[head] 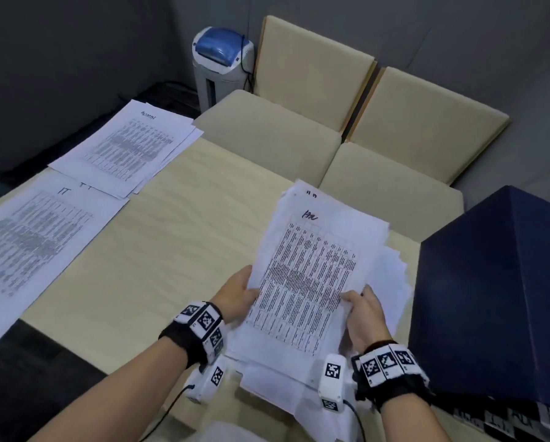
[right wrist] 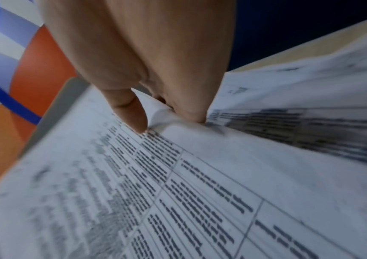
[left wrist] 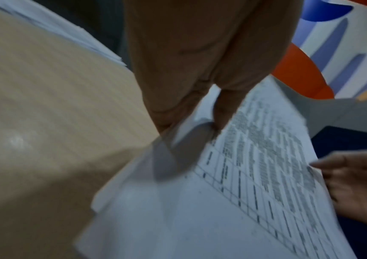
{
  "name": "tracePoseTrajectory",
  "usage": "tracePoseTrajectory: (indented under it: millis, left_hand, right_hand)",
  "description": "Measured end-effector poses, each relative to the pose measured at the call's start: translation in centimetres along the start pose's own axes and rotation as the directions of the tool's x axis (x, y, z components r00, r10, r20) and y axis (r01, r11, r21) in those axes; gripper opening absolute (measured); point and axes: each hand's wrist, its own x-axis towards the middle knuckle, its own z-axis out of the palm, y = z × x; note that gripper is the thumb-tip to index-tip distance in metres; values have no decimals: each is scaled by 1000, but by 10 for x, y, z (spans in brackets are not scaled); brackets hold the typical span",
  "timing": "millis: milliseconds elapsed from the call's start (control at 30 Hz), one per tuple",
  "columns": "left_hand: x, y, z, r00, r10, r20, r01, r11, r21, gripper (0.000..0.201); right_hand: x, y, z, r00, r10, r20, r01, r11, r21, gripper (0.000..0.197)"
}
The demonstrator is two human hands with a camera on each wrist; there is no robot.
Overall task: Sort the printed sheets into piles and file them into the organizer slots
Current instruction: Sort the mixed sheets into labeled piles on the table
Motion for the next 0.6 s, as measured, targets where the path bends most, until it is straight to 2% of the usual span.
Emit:
tracePoseTrajectory:
  millis: [67, 167, 300, 367, 433, 533, 600]
  left_hand:
    - [5, 5, -20, 991, -18, -130, 23, 999, 34, 38]
    - [15, 6, -69, 955, -31, -296, 43, 998, 35, 41]
    - [31, -7, -160, 874, -124, -469, 159, 987, 35, 35]
    - [40, -12, -206, 829, -106, -550, 232, 959, 165, 29]
    - [48, -12, -237, 819, -101, -566, 314, 903, 294, 32]
    - [63, -8, -254, 820, -147, -553, 396, 844, 362, 42]
    - [70, -4, -250, 776, -68, -627, 439, 772, 459, 43]
  right_hand:
    - [2, -2, 15, 998, 0, 59, 3, 999, -46, 25]
    - [3, 3, 28, 997, -19, 69, 31, 983, -182, 36]
    - [5, 22, 31, 995, 59, 81, -27, 937, -349, 37]
    - [8, 31, 30, 997, 60, 57, -32, 913, -407, 28]
    - [10, 37, 31, 999, 26, 32, -8, 885, -465, 19]
    - [11, 34, 38, 999, 28, -24, -36, 874, -485, 14]
    - [11, 28, 43, 997, 41, -59, -65, 873, -484, 14]
